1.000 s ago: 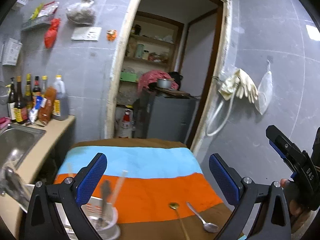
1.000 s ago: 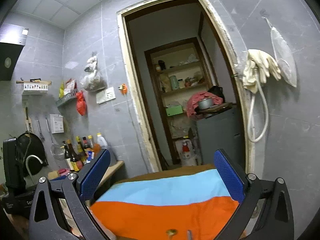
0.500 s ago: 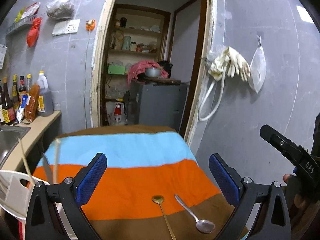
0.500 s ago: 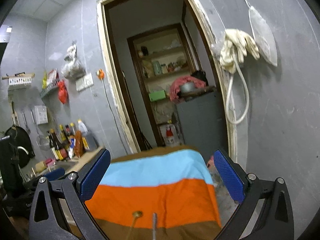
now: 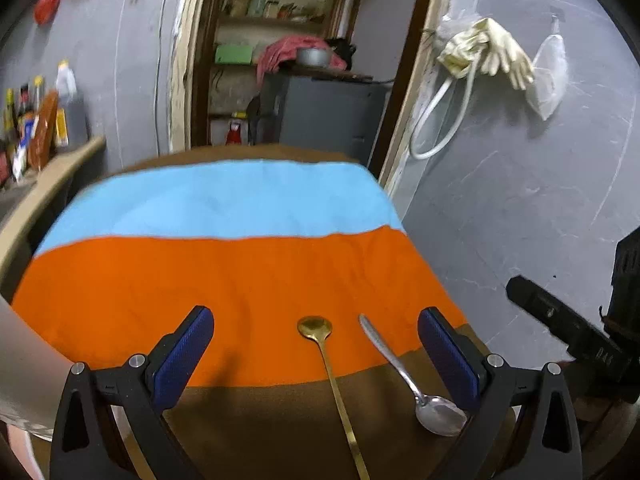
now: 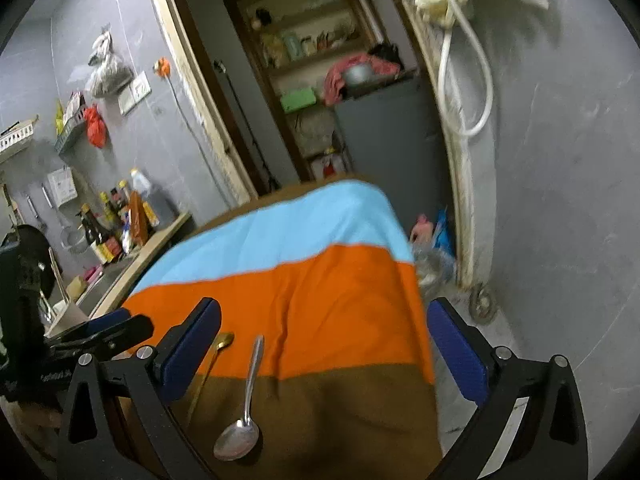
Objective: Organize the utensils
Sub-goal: 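Move both open grippers back down to the two spoons on the cloth, then close the right gripper on the silver spoon while the left gripper grasps the gold spoon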
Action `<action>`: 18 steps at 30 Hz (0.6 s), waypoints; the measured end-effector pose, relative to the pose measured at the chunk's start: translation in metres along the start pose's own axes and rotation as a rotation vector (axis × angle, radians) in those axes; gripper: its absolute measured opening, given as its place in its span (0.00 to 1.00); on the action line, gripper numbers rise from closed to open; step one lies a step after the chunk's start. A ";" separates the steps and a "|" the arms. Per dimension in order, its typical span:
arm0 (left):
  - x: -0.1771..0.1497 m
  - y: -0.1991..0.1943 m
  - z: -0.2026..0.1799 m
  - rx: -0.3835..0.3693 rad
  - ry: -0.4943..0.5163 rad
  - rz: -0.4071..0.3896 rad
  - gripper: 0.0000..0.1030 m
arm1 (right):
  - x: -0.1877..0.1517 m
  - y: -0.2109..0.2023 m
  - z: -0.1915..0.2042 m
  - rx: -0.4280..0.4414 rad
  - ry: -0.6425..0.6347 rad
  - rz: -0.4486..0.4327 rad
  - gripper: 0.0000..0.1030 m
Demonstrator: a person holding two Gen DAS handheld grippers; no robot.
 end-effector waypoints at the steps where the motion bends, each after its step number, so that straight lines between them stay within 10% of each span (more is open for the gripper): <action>1: -0.003 0.005 0.002 0.001 -0.007 0.013 0.98 | -0.004 0.005 0.000 0.003 -0.007 0.012 0.92; 11: -0.026 0.043 0.010 -0.061 -0.075 0.155 0.56 | -0.037 0.042 0.030 0.122 -0.158 0.156 0.44; 18: -0.033 0.048 0.016 -0.089 -0.119 0.194 0.50 | -0.060 0.052 0.056 0.169 -0.278 0.274 0.37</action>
Point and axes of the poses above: each gripper's, at about its wrist camera, not at the fingertips, and y roughly the way its jaws point, z to its left, x to its top, the point moved 7 cm from there along y, roughly the way its jaws point, and after that the axes turned 1 degree about z, right-handed, at the moved point
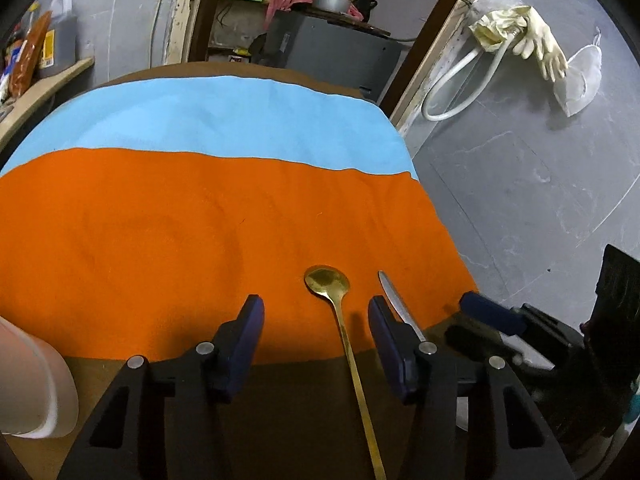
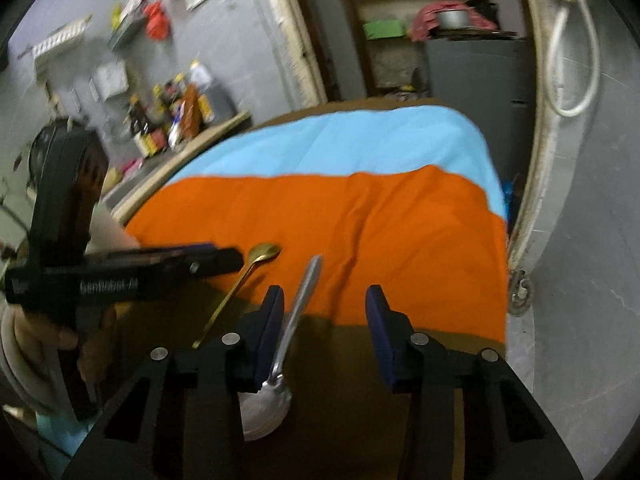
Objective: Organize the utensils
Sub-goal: 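Close the right gripper on the silver spoon while the left gripper grasps the gold spoon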
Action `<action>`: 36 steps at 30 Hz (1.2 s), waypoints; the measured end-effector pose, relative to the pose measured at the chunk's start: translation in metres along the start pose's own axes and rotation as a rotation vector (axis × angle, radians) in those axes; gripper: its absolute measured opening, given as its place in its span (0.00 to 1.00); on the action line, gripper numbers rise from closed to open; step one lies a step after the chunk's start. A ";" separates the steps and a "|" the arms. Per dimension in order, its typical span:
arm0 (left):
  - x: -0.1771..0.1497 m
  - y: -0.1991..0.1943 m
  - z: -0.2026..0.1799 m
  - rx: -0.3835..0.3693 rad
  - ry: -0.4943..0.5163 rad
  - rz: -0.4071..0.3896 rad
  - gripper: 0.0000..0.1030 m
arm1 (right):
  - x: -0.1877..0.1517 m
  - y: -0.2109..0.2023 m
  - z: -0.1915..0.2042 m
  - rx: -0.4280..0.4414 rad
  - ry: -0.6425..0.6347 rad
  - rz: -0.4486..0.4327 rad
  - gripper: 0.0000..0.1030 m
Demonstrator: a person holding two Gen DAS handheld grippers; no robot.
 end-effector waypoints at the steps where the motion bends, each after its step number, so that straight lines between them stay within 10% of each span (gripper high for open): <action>1: 0.000 0.001 0.000 -0.001 -0.003 0.003 0.50 | -0.001 0.003 0.003 -0.001 -0.013 0.012 0.37; 16: 0.001 0.007 0.000 -0.019 -0.021 0.028 0.50 | -0.001 0.027 -0.004 -0.252 -0.056 0.125 0.33; 24: 0.000 0.013 -0.006 -0.042 0.008 0.061 0.29 | 0.003 0.029 -0.023 -0.275 -0.001 0.120 0.13; 36: 0.005 0.032 -0.019 -0.059 0.056 0.145 0.08 | 0.015 0.048 -0.050 -0.062 0.142 0.159 0.08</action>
Point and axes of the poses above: each gripper's, at about its wrist camera, not at the fingertips, and y roughly the way its jaws point, z to its left, x to its top, the point moved 7 cm from there along y, roughly the way its jaws point, and after that the axes turned 1 degree about z, right-handed, at the moved point
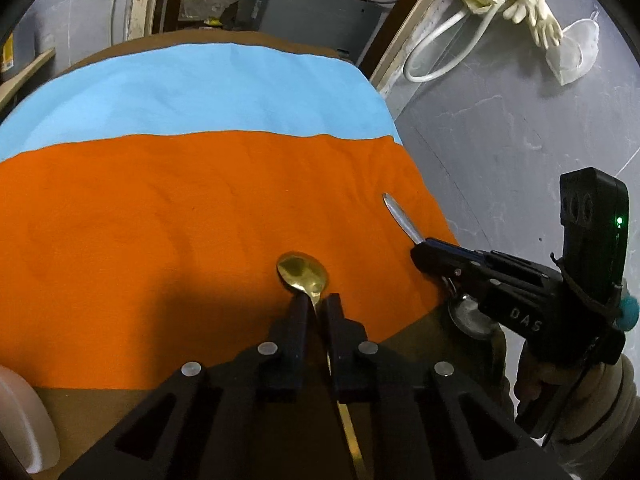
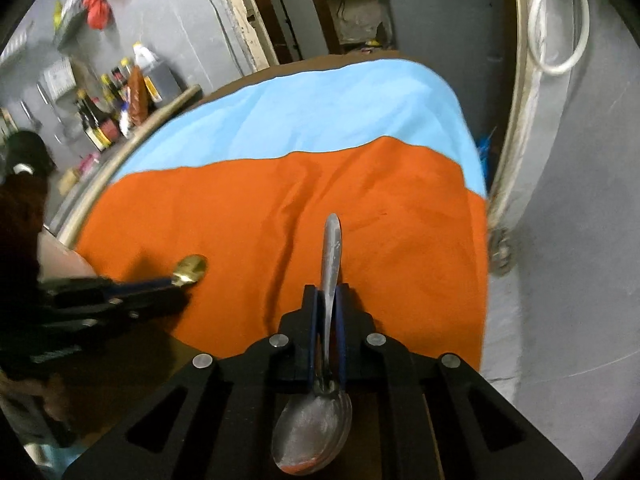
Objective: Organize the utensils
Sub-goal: 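Close the right gripper on the silver spoon while the left gripper grasps the gold spoon, then lift both spoons and carry them over the white caddy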
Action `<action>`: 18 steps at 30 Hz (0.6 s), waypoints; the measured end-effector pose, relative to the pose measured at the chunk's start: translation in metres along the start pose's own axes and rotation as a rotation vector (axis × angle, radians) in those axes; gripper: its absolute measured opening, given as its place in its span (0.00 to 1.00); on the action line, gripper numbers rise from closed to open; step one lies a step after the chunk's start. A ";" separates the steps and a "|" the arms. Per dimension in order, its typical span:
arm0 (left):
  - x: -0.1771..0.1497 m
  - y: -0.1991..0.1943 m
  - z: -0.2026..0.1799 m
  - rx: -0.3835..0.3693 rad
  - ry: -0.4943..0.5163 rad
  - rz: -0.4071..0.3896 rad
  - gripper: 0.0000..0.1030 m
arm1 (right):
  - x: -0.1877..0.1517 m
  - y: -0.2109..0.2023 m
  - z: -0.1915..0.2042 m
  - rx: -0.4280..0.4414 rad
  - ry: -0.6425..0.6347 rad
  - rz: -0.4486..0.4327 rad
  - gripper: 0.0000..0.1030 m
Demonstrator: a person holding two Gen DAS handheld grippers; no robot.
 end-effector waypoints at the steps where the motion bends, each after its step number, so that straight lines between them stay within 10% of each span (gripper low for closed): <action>1: 0.000 0.001 -0.001 0.001 0.001 0.001 0.08 | -0.001 0.001 -0.001 0.019 0.009 0.002 0.08; 18: 0.000 -0.004 -0.002 0.072 -0.053 -0.007 0.05 | -0.004 0.013 -0.003 0.134 0.023 0.087 0.07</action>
Point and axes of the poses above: each gripper's, at about its wrist camera, not at the fingertips, and y roughly the way its jaws point, z to its left, x to its top, the point moved 7 cm from there along y, roughly the way its jaws point, and after that the axes turned 1 degree about z, right-handed, at the moved point
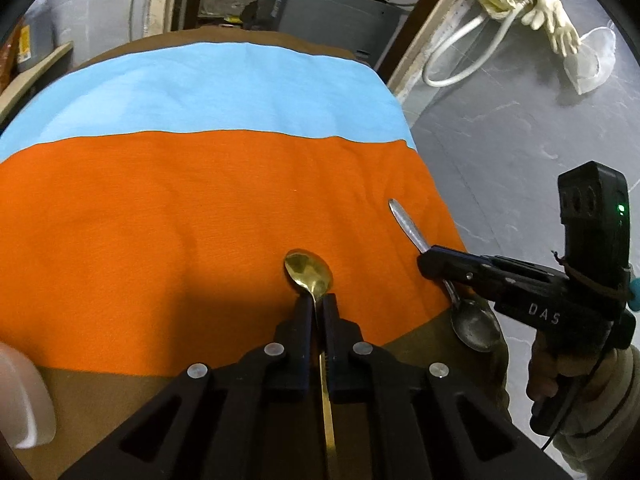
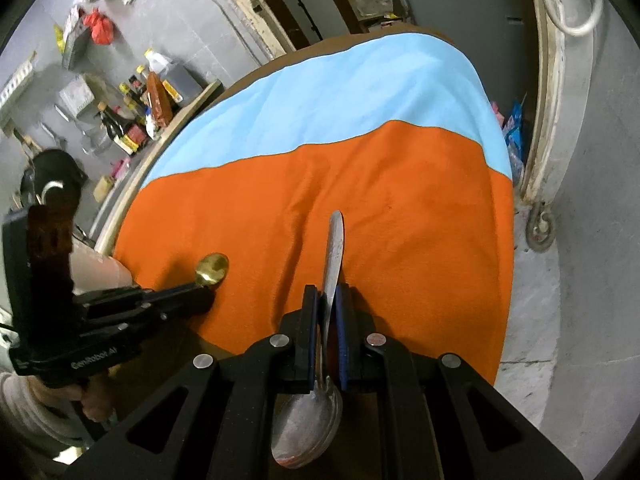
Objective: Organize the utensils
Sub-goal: 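Lift both spoons and carry them over the white caddy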
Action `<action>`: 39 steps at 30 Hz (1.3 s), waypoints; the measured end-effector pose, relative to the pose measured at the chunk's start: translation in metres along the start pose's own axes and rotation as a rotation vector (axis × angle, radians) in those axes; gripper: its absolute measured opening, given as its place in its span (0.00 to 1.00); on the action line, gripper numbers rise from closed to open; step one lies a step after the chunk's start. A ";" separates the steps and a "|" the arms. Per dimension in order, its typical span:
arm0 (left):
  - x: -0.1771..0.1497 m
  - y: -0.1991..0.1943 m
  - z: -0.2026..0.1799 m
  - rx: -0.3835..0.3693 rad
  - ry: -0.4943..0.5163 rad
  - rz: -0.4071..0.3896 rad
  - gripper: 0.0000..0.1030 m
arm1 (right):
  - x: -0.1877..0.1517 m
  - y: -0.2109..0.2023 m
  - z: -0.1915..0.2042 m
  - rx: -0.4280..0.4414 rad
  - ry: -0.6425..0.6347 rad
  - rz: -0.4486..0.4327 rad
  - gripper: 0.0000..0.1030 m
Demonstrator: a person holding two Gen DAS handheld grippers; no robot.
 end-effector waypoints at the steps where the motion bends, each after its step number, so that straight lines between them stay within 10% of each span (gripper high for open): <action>1: -0.001 -0.002 0.001 0.006 -0.005 -0.004 0.05 | 0.000 0.001 0.004 -0.018 -0.022 0.006 0.07; 12: -0.019 -0.026 0.018 0.051 -0.057 0.002 0.04 | -0.004 0.004 0.054 -0.212 -0.247 0.067 0.02; 19: -0.031 -0.033 0.017 0.040 -0.050 0.034 0.03 | 0.002 0.001 0.048 -0.192 -0.139 0.111 0.02; 39: -0.052 -0.175 0.015 -0.034 -0.009 -0.319 0.02 | -0.034 -0.126 0.134 0.104 0.021 -0.425 0.02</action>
Point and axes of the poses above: each gripper's, at about its wrist camera, not at the fingertips, and y roughly the way its jaws point, z to its left, x to its top, the point moved 7 cm from there along y, roughly the way its jaws point, and after that the axes turned 1 degree about z, right-handed, at the moved point
